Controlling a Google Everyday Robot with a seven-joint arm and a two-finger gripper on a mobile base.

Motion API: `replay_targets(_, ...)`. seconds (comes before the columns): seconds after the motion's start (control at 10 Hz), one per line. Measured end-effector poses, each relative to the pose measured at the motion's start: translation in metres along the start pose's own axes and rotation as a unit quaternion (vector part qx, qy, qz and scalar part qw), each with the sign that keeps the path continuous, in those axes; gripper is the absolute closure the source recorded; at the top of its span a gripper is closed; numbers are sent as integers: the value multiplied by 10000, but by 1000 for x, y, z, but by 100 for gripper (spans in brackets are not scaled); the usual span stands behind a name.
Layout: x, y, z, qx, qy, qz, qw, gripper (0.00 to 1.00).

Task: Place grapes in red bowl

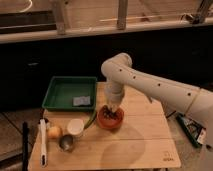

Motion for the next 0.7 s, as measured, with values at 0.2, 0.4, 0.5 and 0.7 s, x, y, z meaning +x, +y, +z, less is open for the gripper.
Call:
replay_targets(0.2, 1, 0, 0, 10, -36, 16, 10000, 99)
replay_targets(0.4, 2, 1, 0, 9, -68, 35, 10000, 99)
replay_targets(0.5, 3, 0, 0, 6, -89, 45, 10000, 97)
replay_targets(0.7, 6, 0, 1, -42, -145, 90, 9998, 79)
